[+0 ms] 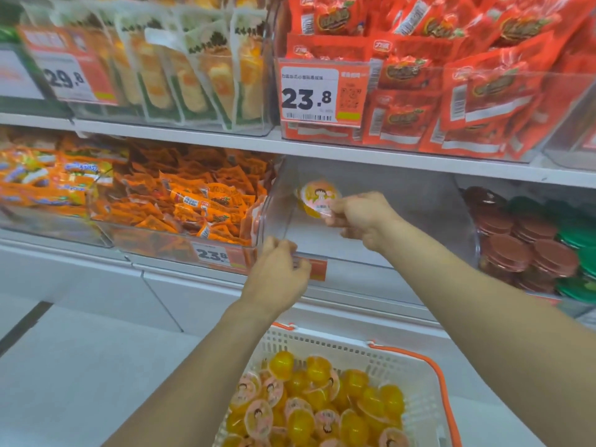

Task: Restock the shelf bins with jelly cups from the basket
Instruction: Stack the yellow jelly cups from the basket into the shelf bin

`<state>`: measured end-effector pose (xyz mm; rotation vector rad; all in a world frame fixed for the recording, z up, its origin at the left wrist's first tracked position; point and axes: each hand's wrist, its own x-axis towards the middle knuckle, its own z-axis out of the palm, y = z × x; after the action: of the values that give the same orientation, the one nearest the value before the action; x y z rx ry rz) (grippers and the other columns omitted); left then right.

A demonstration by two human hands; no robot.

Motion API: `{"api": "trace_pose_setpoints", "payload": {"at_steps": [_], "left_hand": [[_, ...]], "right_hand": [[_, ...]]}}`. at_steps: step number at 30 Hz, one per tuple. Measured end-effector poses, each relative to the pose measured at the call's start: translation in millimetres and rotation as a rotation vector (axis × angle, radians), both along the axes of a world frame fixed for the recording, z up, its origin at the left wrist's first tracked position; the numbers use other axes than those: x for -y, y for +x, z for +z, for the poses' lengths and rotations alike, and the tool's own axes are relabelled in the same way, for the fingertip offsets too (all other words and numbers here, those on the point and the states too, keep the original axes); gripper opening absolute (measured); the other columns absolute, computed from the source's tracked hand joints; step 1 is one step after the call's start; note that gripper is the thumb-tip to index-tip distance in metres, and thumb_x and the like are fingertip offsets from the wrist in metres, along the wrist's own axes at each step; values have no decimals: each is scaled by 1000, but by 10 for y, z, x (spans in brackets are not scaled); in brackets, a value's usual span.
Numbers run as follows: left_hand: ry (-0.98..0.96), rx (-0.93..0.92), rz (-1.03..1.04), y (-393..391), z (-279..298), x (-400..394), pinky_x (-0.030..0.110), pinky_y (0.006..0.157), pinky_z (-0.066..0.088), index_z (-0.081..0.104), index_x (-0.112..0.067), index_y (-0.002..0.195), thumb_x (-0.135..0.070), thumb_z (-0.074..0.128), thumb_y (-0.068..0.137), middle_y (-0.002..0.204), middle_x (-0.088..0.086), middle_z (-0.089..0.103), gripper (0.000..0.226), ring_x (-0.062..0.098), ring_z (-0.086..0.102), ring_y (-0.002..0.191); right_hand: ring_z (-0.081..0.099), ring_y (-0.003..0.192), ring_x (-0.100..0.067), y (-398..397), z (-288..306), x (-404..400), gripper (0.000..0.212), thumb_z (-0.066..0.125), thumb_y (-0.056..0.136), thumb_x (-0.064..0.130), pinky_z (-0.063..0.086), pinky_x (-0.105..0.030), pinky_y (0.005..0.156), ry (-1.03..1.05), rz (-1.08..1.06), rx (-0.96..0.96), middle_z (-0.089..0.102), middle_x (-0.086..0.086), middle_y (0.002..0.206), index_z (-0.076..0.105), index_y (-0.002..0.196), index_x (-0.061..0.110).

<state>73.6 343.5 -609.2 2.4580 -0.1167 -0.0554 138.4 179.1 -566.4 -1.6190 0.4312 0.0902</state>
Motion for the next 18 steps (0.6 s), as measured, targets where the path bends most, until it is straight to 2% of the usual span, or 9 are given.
{"api": "trace_pose_setpoints", "payload": {"at_steps": [3,5,9,11,15,18], "left_hand": [[-36,83,-79,-15,-137,-93,33,90,43,51,-16,136,-24,53,96,133,-1,44,40,23,53,115],[-39,119,-89,-21,-201,-118,38,97,44,51,-17,136,-22,54,95,135,-3,46,42,22,50,118],[-51,158,-109,1,-242,-131,36,100,41,51,-18,136,-21,55,94,133,-4,46,42,21,46,121],[-63,163,-120,18,-268,-154,34,99,40,51,-19,135,-21,56,94,132,-5,46,41,20,45,120],[-94,170,-126,37,-273,-183,32,99,39,52,-20,133,-20,56,94,129,-7,46,39,18,43,119],[-95,161,-120,41,-275,-172,29,98,37,52,-21,133,-21,56,94,129,-8,46,39,17,42,119]], "right_hand": [[36,46,-9,473,-425,-113,14,51,92,-2,17,-16,38,-42,8,-206,56,-10,74,59,98,8],[25,50,-9,644,-692,-172,20,45,94,-2,14,-14,35,-47,4,-299,52,-9,79,59,89,12],[29,50,-10,822,-961,-253,25,45,97,1,16,-12,32,-9,-25,-368,45,-4,69,54,76,12],[31,50,-10,879,-984,-281,21,49,96,3,17,-13,32,9,-50,-366,46,-4,68,56,78,12],[36,34,-7,935,-931,-326,22,48,96,1,16,-14,31,11,-50,-372,48,-2,59,54,79,12],[37,33,-8,963,-909,-348,10,53,95,3,18,-14,33,-21,-75,-352,50,-3,56,59,91,10]]}}
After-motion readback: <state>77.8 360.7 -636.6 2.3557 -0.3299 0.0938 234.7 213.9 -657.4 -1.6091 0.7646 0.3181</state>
